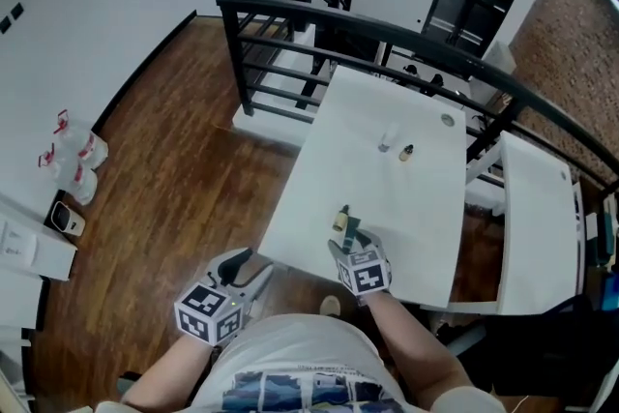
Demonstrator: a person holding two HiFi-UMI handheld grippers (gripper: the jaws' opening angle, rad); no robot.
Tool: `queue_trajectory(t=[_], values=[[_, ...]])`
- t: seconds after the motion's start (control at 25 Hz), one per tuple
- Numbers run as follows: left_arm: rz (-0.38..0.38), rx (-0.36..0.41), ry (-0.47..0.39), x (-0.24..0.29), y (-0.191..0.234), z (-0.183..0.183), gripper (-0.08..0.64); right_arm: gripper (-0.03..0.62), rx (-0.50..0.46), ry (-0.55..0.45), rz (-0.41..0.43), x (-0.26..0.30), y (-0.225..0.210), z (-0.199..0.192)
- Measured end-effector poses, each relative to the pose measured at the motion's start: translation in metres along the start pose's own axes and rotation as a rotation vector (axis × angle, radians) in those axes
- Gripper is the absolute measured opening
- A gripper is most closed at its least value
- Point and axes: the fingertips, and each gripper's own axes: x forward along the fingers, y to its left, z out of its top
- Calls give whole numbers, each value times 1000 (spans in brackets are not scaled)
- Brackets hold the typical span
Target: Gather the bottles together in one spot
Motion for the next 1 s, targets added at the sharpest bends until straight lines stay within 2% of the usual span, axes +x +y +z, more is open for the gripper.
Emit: queue_trajectory(t=[0.16,0.32,0.36,0.4,0.44,0.56,0.76,1.0], values=[[51,-17,19,2,3,-3,179,282,46,100,-25,52,-27,-6],[93,-30,56,10,7,-7,179,278,72,192,-33,81,-42,-13],[99,-34,62,12,8,-7,179,272,66,207,-36,85,-44,-15],[105,-38,66,15,8,-7,178,240,50,212,-44,88,-47,-16],[110,-40,69,17,8,-6,179,259,28,211,-51,90,-50,-16],[122,-39,72,19,8,-5,179,244,-20,206,-48,93,-51,-15],[119,-39,93,24,6,-8,178,178,-47,168,-40,89,-54,-12],[82,-18,95,37,0,-3,178,167,-11,8,-13,51,-54,12]])
